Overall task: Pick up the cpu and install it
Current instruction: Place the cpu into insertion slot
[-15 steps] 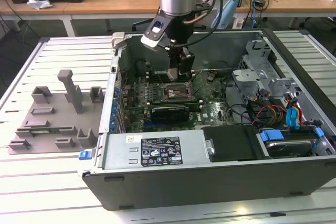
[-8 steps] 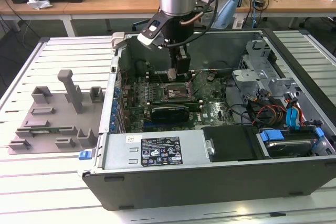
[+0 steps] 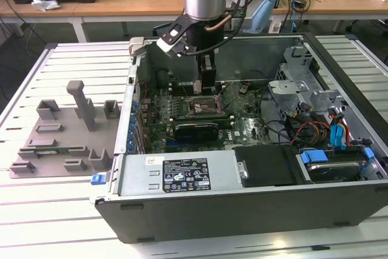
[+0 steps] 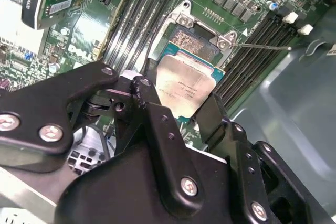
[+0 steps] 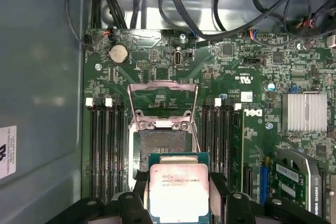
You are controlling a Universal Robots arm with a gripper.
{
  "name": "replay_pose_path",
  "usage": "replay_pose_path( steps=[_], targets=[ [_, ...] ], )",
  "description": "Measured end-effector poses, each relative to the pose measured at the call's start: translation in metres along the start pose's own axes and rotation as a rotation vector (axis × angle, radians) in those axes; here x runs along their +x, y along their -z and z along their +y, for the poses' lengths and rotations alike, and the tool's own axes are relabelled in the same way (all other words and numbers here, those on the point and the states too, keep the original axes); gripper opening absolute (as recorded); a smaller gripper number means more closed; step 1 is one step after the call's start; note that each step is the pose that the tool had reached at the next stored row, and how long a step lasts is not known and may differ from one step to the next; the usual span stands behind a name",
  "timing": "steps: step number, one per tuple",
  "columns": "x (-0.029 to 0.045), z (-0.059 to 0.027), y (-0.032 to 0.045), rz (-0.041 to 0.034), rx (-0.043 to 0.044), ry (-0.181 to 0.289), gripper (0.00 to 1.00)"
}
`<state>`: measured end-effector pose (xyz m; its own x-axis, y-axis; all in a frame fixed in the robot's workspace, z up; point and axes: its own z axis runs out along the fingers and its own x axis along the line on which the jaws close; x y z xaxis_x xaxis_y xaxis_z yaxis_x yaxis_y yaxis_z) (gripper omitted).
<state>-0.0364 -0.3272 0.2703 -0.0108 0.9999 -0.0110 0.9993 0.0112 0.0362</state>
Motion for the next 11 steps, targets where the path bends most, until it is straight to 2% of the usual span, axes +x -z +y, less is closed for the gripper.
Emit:
replay_pose_path(
  steps=[11],
  targets=[
    [0.0038, -0.0001, -0.0208, 0.0003, -0.0001, 0.008, 0.54]
  ],
)
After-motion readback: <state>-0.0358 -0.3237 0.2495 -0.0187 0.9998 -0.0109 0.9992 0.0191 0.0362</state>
